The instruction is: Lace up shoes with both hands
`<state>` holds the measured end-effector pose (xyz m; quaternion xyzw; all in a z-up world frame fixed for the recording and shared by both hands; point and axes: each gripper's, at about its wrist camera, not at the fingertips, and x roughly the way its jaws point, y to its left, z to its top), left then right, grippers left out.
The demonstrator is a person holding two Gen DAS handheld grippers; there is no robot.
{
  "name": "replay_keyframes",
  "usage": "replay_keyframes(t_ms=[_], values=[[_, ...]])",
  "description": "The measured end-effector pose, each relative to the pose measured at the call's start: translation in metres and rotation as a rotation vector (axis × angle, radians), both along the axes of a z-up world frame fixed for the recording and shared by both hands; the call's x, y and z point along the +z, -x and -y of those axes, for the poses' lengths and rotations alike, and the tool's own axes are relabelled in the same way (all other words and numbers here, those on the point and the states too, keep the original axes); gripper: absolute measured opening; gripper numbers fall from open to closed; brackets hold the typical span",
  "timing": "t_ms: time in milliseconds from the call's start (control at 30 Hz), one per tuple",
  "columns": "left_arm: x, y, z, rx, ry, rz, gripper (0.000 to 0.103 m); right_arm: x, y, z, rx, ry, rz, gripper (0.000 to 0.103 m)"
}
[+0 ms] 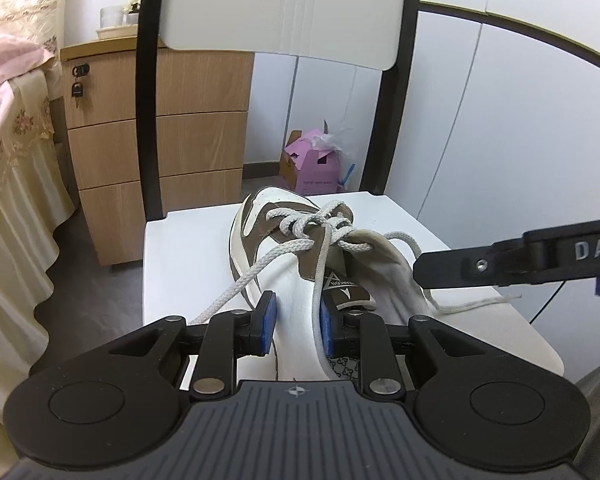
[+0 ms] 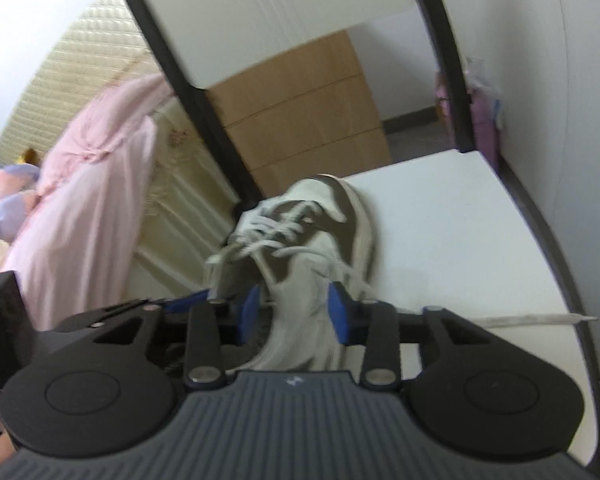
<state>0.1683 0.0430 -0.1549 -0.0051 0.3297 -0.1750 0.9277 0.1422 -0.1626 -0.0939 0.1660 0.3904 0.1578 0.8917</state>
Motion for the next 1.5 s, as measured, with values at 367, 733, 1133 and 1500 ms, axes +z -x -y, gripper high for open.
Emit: replay_keyframes(t_ms=[367,733,1133,1500], values=[[0.001,-0.002,0.005,0.010,-0.015,-0.008,0.026,-0.017,-0.014,-0.013,0.039,0.033,0.000,0.022],[0.041,0.042,0.002,0.049,-0.006,0.051,0.073,0.014,0.010,-0.011,0.036,0.022,0.088,0.024],[0.129,0.145,-0.025,0.217,0.003,0.181,0.093,0.086,0.096,0.002,0.011,0.051,0.196,0.050],[0.154,0.197,-0.016,0.232,0.036,0.191,0.102,0.122,0.154,-0.008,-0.022,0.102,0.261,0.103]])
